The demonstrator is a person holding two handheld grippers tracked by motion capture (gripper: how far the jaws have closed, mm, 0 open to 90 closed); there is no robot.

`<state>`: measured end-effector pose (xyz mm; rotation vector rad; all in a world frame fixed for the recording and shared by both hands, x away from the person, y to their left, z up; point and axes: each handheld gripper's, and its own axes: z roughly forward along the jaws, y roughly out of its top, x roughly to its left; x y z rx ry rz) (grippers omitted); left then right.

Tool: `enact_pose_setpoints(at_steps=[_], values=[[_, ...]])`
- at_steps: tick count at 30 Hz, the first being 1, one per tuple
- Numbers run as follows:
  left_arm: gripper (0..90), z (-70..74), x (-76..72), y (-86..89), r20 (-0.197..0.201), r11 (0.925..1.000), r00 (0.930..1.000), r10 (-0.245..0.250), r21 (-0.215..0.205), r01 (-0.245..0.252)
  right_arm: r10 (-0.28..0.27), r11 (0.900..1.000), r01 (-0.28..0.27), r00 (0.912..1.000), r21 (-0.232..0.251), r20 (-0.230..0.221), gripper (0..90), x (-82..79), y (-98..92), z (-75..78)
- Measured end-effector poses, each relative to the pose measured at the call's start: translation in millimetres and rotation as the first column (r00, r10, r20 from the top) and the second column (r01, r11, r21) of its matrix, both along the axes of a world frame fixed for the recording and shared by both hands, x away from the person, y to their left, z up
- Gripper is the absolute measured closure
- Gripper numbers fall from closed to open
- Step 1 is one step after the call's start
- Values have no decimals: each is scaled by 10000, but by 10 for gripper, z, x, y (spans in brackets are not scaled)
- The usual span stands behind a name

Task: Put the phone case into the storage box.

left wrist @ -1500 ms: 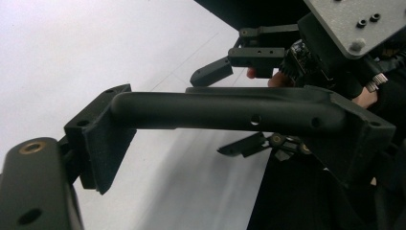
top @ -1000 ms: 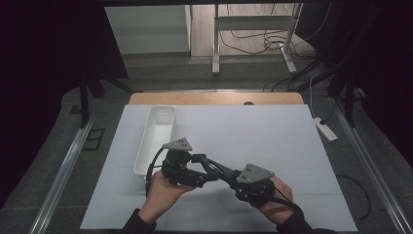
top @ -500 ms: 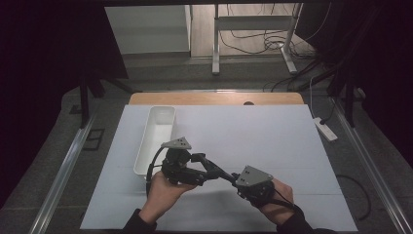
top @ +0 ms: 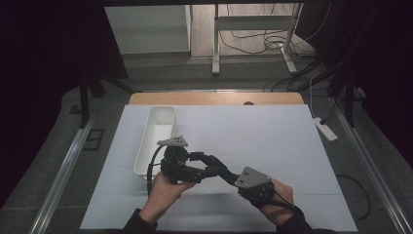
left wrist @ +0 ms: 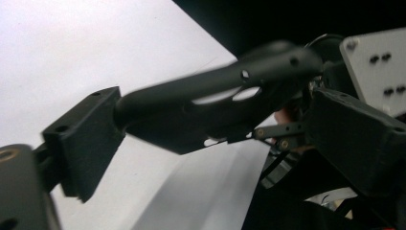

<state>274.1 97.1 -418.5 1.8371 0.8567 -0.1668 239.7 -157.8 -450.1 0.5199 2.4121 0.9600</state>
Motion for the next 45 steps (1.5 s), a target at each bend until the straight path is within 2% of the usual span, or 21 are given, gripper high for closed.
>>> enact_pose_setpoints(at_steps=[5, 8, 10, 13, 14, 16, 18, 22, 24, 26, 30, 33, 36, 38, 42, 45], values=[[22, 6, -15, -2, 492, 9984, 9988, 17, 562, -45, -8, 9987, 45, 9972, 499, -744, 848, 52, -67, 7], [8, 12, -37, 0, 953, 9955, 9954, -129, 951, 38, 164, 9980, -101, 9948, 631, -1007, 847, 77, -101, 7], [4, 12, -43, 10, 1086, 9944, 9939, -209, 1054, 94, 264, 9968, -163, 9912, 779, -1297, 848, 89, -124, 8], [0, 11, -61, 44, 1553, 9911, 9874, -316, 1323, 109, 583, 9936, -402, 9828, 1051, -1751, 847, 113, -170, 13], [0, 11, -61, 44, 1553, 9911, 9874, -316, 1323, 109, 583, 9936, -402, 9828, 1051, -1751, 847, 113, -170, 13], [0, 9, -66, 65, 1705, 9905, 9848, -341, 1372, 106, 944, 9869, -628, 9719, 1485, -2158, 847, 138, -223, 20], [0, 7, -69, 86, 1827, 9896, 9823, -408, 1428, 145, 1043, 9851, -701, 9695, 1569, -2219, 847, 145, -236, 22], [0, -11, -71, 130, 2115, 9871, 9752, -654, 1566, 322, 1413, 9749, -858, 9514, 2053, -2735, 847, 167, -295, 29], [0, -16, -72, 138, 2179, 9869, 9734, -701, 1571, 359, 1473, 9745, -910, 9491, 2053, -2786, 847, 171, -308, 32], [0, -27, -70, 164, 2265, 9862, 9705, -825, 1586, 468, 1722, 9668, -1032, 9389, 2338, -2979, 847, 179, -330, 29], [0, -38, -69, 204, 2376, 9897, 9668, -942, 1275, 651, 2238, 9514, -1348, 9203, 2770, -3209, 847, 191, -372, 25], [0, -42, -71, 210, 2422, 9894, 9650, -1005, 1269, 712, 2551, 9419, -1533, 9053, 2988, -3395, 847, 193, -384, 12], [0, -50, -73, 205, 2403, 9889, 9646, -1084, 1251, 800, 2701, 9357, -1569, 8947, 3159, -3557, 847, 193, -380, 3], [4, -55, -74, 203, 2372, 9886, 9646, -1154, 1225, 882, 2810, 9313, -1622, 8898, 3263, -3596, 847, 191, -376, 0], [19, -49, -79, 207, 2343, 9902, 9649, -1182, 1009, 968, 2933, 9258, -1690, 8855, 3382, -3604, 847, 184, -373, 2], [71, -44, -88, 214, 2412, 9908, 9640, -1121, 1006, 900, 2945, 9261, -1722, 8861, 3356, -3580, 847, 182, -370, 2]])
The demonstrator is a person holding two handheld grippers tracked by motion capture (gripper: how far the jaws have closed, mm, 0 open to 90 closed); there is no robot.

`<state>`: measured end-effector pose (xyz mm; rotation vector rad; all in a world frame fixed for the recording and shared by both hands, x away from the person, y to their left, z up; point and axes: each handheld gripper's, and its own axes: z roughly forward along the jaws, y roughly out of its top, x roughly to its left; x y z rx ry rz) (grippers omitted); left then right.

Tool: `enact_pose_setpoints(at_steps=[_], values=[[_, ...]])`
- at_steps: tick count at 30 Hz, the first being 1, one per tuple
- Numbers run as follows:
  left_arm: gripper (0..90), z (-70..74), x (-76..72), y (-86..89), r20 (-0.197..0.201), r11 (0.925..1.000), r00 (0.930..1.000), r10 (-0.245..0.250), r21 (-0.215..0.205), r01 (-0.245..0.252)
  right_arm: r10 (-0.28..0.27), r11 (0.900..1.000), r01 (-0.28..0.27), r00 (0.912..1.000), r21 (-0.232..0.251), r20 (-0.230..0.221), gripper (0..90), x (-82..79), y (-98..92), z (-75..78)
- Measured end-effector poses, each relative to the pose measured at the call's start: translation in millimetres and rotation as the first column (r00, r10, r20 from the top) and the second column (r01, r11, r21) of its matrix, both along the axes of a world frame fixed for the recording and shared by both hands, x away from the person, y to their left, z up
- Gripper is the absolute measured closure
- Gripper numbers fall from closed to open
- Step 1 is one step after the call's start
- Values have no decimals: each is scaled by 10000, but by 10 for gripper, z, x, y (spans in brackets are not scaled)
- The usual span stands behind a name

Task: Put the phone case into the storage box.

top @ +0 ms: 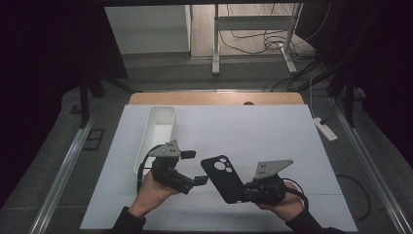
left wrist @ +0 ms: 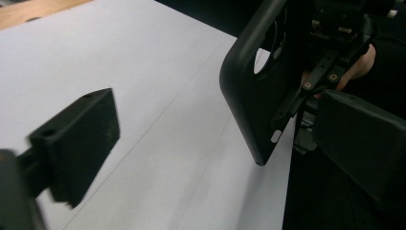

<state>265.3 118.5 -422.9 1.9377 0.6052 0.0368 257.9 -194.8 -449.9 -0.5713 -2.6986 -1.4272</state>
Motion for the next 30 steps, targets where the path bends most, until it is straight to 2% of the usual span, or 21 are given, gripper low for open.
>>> enact_pose_setpoints(at_steps=[5, 11, 12, 15, 26, 30], values=[[323, 0, -2, 39, -95, 9996, 10000, -19, -275, 16, -49, 10000, 49, 10000, -75, 74, 847, -4, 1, 0], [527, 5, -6, 46, -241, 9989, 9995, -204, -421, 194, -101, 9999, 102, 9999, -31, 74, 847, -2, -4, 3], [527, 4, -3, 46, -271, 9989, 9993, -240, -405, 228, -110, 9999, 110, 9999, -24, 79, 847, -2, -4, 3], [618, -2, 2, 43, -356, 9987, 9990, -255, -449, 239, -112, 9999, 112, 9999, -8, 92, 848, -2, -3, 5], [758, -11, 16, 44, -576, 9957, 9968, -562, -773, 517, -71, 10000, 71, 9999, 55, 119, 848, -6, 6, 6], [794, -16, 35, 60, -833, 9918, 9941, -698, -1123, 603, -109, 9999, 109, 9997, 6, 206, 848, -9, 7, 9]])
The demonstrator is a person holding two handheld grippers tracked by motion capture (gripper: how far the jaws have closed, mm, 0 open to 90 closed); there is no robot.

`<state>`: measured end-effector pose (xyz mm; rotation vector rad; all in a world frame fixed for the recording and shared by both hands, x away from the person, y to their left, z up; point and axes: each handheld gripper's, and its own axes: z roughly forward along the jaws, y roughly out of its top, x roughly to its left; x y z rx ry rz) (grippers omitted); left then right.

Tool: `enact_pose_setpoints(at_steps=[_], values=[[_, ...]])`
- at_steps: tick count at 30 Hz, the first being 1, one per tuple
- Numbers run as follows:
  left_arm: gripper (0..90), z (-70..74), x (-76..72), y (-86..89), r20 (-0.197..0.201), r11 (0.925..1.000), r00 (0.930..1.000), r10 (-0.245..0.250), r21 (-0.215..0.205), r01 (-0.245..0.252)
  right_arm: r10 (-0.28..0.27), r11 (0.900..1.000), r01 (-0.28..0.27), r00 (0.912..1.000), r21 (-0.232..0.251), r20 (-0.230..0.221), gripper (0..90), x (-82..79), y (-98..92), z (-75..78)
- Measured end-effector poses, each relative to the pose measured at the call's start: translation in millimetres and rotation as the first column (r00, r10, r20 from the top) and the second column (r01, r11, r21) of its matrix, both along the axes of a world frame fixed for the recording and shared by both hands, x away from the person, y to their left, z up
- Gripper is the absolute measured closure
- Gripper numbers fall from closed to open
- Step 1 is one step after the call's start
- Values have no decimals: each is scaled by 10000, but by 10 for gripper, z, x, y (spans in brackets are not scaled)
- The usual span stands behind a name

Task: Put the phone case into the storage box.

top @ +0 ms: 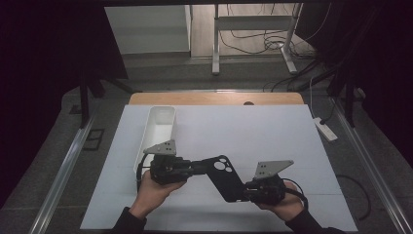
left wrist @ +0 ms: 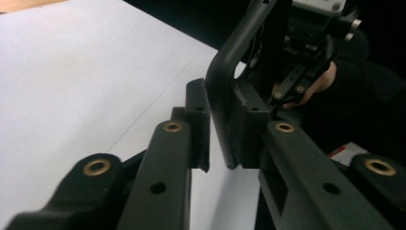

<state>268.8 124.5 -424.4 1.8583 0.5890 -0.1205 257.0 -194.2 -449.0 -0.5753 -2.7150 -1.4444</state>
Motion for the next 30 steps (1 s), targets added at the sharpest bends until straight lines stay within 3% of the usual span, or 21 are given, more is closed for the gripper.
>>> enact_pose_setpoints(at_steps=[3, 8, 10, 12, 16, 22, 30], values=[[824, -14, 14, 9, -192, 9998, 9998, -87, -204, 83, -19, 10000, 20, 9999, -79, 106, 846, -5, 8, -2], [832, -12, 17, -1, -406, 9998, 9991, 120, -179, -127, -70, 9996, 78, 9995, -256, 306, 845, -9, 27, -11], [834, -2, 14, -10, -371, 9997, 9991, 194, -112, -199, -172, 9987, 198, 9983, -471, 561, 843, -14, 35, -11], [835, 17, 8, -25, -296, 9997, 9993, 232, -24, -233, -232, 9985, 257, 9983, -475, 533, 838, -13, 43, -20], [836, 55, 5, -57, -69, 9978, 9987, 501, 426, -498, -713, 9931, 788, 9937, -867, 866, 674, -16, 76, -32], [836, 87, 23, -62, 97, 9942, 9975, 694, 821, -699, -722, 9880, 851, 9922, -1292, 1017, 570, -46, 111, -47], [835, 126, 41, 9, 357, 9866, 9941, 1029, 1237, -1066, -1325, 9774, 1501, 9837, -1491, 1218, 447, -44, 26, -26]])
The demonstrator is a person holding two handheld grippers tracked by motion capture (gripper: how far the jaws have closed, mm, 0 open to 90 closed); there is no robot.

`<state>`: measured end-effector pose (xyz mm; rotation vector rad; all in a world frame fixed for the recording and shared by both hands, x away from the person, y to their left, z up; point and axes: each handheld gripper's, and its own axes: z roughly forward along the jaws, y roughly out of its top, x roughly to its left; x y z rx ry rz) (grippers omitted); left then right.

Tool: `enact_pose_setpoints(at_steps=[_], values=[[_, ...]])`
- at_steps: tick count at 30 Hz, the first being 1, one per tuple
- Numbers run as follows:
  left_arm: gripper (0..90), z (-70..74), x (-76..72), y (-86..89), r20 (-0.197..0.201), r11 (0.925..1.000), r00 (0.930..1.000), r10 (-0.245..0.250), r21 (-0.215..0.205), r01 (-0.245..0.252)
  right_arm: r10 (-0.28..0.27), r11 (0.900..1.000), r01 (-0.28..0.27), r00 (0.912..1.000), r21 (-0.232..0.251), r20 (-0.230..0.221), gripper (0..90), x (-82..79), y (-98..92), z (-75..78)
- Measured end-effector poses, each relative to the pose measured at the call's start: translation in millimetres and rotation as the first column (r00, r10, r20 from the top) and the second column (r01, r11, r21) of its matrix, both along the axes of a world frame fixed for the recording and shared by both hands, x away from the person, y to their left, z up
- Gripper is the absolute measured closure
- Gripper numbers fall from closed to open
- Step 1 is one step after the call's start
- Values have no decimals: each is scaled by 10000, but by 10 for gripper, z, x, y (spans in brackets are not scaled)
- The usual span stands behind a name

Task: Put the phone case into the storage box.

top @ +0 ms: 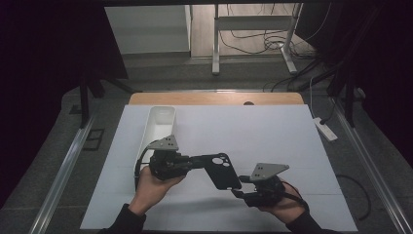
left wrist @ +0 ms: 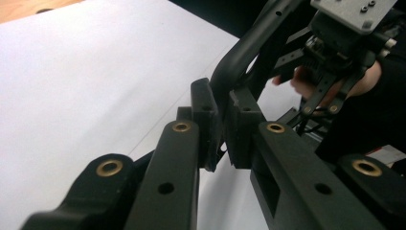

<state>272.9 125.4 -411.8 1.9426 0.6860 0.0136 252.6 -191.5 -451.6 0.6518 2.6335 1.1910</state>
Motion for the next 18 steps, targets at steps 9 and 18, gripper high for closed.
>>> enact_pose_setpoints(at_steps=[9, 18], values=[[835, 37, 67, 136, 50, 9988, 9995, 314, 372, -315, -1203, 9926, 1200, 9926, -168, -170, 312, 21, -256, 39], [834, 83, 103, 252, -13, 9978, 9992, 403, 531, -401, -1702, 9850, 1697, 9853, -303, -138, 224, -8, -414, 33]])
